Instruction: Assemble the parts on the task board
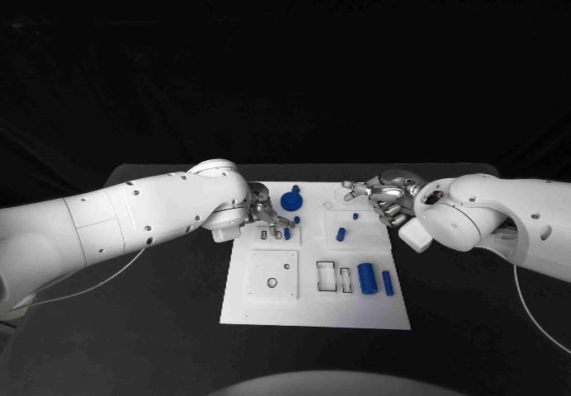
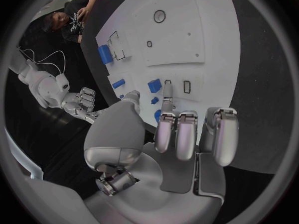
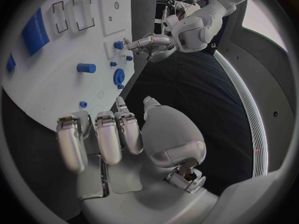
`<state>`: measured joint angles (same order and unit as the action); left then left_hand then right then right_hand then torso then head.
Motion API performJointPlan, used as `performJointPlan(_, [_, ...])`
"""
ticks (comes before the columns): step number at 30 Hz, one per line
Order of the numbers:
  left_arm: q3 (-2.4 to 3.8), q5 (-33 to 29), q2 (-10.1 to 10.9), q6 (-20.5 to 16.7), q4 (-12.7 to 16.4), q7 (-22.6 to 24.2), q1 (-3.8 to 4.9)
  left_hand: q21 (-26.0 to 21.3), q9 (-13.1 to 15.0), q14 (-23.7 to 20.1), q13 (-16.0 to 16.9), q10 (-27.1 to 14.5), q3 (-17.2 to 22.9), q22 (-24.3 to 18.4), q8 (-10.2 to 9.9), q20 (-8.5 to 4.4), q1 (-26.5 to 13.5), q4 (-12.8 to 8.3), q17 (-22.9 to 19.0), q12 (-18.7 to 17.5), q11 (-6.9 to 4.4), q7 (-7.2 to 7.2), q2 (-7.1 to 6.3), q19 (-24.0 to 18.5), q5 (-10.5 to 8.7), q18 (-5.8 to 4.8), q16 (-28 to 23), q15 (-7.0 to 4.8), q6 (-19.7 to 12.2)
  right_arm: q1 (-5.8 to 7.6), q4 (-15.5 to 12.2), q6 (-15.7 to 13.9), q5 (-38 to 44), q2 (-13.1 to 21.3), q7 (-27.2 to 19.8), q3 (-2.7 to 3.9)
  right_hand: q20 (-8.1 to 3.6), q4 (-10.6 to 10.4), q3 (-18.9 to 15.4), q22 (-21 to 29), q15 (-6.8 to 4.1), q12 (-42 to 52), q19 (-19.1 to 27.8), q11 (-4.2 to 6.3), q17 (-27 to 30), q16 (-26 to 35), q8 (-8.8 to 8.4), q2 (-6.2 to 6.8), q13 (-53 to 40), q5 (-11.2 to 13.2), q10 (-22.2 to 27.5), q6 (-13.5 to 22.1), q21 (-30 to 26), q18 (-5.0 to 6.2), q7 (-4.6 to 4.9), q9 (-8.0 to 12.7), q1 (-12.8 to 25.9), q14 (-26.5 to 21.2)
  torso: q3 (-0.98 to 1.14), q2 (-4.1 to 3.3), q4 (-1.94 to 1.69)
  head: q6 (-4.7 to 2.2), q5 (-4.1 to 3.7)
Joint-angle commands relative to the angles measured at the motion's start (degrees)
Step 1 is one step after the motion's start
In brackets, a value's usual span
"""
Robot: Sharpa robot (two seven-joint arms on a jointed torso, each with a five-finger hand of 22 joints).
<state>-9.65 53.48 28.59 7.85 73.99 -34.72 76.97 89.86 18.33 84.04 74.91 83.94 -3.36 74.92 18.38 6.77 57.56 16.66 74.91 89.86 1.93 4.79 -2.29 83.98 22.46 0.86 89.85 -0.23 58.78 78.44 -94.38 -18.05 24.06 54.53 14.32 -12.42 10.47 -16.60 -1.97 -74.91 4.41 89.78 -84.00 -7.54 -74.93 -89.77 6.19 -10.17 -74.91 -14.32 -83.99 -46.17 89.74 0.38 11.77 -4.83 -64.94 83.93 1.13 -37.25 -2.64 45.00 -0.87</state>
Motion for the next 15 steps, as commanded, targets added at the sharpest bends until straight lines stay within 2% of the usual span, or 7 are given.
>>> performJointPlan(1, [0.03, -2.0, -0.8, 1.7, -0.6, -1.7, 0.09, 0.1, 0.1, 6.0, 15.1, 6.1, 0.4, 15.1, -0.4, -0.51, 0.4, 0.1, 15.1, 0.1, -0.35, -0.04, 0.44, 6.0, 0.15, -0.86, 0.1, -0.42, 0.6, -0.05, 0.1, 1.0, 0.7, -0.1, 0.5, -0.01, 0.59, 0.0, -0.4, -15.1, 0.44, 0.2, -6.0, -0.43, -15.1, -0.2, 0.23, -0.34, -15.1, -0.3, -6.0, 0.0, 0.3, -0.38, 0.07, -0.1, -0.1, 6.1, 0.01, 0.0, -0.01, 0.0, -0.15])
performJointPlan(7, [0.03, -2.6, -2.2, 2.6, -2.0, -2.6, 0.07, 0.1, 0.2, 6.0, 15.1, 6.1, 0.4, 15.1, -0.4, -0.53, 0.5, 0.1, 15.1, 0.1, -0.38, -0.07, 0.64, 6.0, -0.01, -0.86, 0.1, -0.45, 0.7, -0.05, 0.1, 1.0, 0.9, -0.2, 0.6, -0.01, 0.59, 0.0, -0.4, -15.1, 0.44, 0.2, -6.0, -0.43, -15.1, -0.2, 0.25, -0.36, -15.1, -0.3, -6.0, 0.0, 0.3, -0.38, 0.07, -0.1, -0.1, 6.1, 0.03, 0.0, 0.07, 0.01, -0.17])
performJointPlan(10, [0.03, -2.7, -2.8, 3.4, -2.7, -3.2, 0.06, 0.1, 0.4, 6.0, 15.1, 6.1, 0.1, 15.1, -0.8, -0.6, 0.3, 0.2, 15.1, 0.1, -0.39, -0.05, 0.98, 6.0, -1.36, -0.86, 0.1, -0.49, 0.8, -0.05, 0.1, 1.1, 1.0, -0.3, 0.7, -0.01, 0.59, 0.0, -0.4, -15.1, 0.44, 0.2, -6.0, -0.43, -15.1, -0.2, 0.25, -0.36, -15.1, -0.3, -6.0, 0.0, 0.3, -0.38, 0.07, -0.1, -0.1, 6.1, 0.04, 0.06, 0.15, 0.01, -0.19])
performJointPlan(15, [0.03, -2.8, -3.5, 4.5, -3.5, -4.0, 0.01, 0.1, 0.6, 6.0, 15.1, 6.1, -0.3, 15.1, -1.0, -0.62, -0.2, 0.2, 15.1, 0.1, -0.37, -0.01, 1.15, 6.0, -1.8, -0.86, 0.1, -0.49, 0.8, -0.05, 0.1, 1.1, 1.6, -0.4, 0.8, -0.01, 0.59, 0.0, -0.5, -15.1, 0.44, 0.2, -6.0, -0.43, -15.1, -0.2, 0.31, -0.48, -15.1, -0.2, -6.0, 0.0, 0.3, -0.38, 0.08, -0.1, -0.1, 6.1, 0.02, 0.02, -0.02, 0.01, -0.46])
